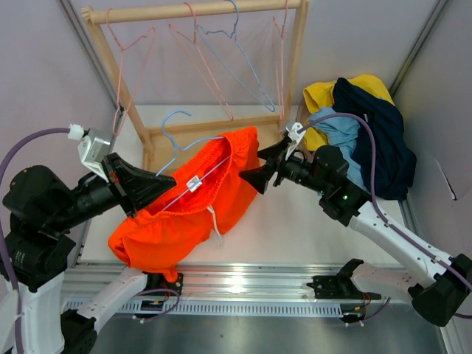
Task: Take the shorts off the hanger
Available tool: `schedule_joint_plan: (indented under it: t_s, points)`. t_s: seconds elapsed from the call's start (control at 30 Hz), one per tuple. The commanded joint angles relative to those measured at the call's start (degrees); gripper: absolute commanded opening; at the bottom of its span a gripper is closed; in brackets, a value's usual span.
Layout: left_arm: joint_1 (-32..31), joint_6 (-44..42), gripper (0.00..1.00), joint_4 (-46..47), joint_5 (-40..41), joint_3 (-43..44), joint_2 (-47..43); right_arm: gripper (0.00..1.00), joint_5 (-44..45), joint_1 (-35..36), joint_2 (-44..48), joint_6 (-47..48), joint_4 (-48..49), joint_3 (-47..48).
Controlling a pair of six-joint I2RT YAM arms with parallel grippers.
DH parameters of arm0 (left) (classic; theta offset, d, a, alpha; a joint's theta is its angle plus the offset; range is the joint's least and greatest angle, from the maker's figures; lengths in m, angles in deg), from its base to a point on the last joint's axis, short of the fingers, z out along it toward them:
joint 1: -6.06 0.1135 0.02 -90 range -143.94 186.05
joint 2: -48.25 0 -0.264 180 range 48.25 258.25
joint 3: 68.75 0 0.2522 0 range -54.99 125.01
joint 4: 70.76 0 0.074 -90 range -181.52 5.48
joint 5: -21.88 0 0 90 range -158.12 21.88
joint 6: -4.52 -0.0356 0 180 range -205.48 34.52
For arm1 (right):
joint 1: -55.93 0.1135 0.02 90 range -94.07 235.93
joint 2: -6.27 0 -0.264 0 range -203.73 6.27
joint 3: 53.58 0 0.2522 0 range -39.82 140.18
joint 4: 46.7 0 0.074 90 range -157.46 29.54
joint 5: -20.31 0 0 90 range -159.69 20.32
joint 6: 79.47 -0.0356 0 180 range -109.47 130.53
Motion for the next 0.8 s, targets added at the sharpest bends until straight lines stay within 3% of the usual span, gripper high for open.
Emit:
schedule_joint_plan:
  t_s: [0.0, 0.13, 0.17, 0.2, 0.23, 0.3, 0.53, 0.63, 0.77]
  points:
    - [-0.4, 2.4, 0.00, 7.5, -3.3, 1.0, -0.9, 0.99, 1.4, 0.8, 1.0, 0.7, 1.8, 1.6]
    - [-0.5, 3.7, 0.00, 9.0, -5.5, 0.9, -0.9, 0.99, 1.0, 0.9, 0.8, 0.0, 3.8, -0.5]
    - [-0.4, 3.9, 0.00, 9.3, -5.8, 0.9, -1.1, 0.92, 0.9, 1.1, 0.7, -0.4, 4.3, -0.8]
    - [-0.4, 3.7, 0.00, 9.1, -5.5, 0.9, -1.0, 0.80, 0.8, 1.0, 0.3, -0.4, 5.0, -1.1]
    - [-0.4, 3.5, 0.00, 8.8, -5.1, 0.9, -1.0, 0.45, 0.8, 1.0, 0.2, -0.4, 5.2, -1.2]
    - [-0.4, 2.8, 0.00, 7.8, -3.6, 1.3, -0.9, 0.00, 1.5, 1.0, 0.5, -0.3, 4.9, -1.4]
    - [-0.6, 0.3, 0.00, 5.1, -0.2, 1.1, -0.9, 0.00, 16.0, -0.4, 7.1, 3.4, 2.5, -2.9]
    - [-0.6, -0.1, 0.00, 4.9, -0.2, 0.5, -0.9, 0.00, 16.3, -6.3, 8.2, 4.3, -0.5, -0.9]
    - [-1.0, -1.0, 0.00, 4.2, 0.3, 0.2, -0.7, 0.00, 12.6, -20.0, 8.5, 3.1, -2.1, 1.4]
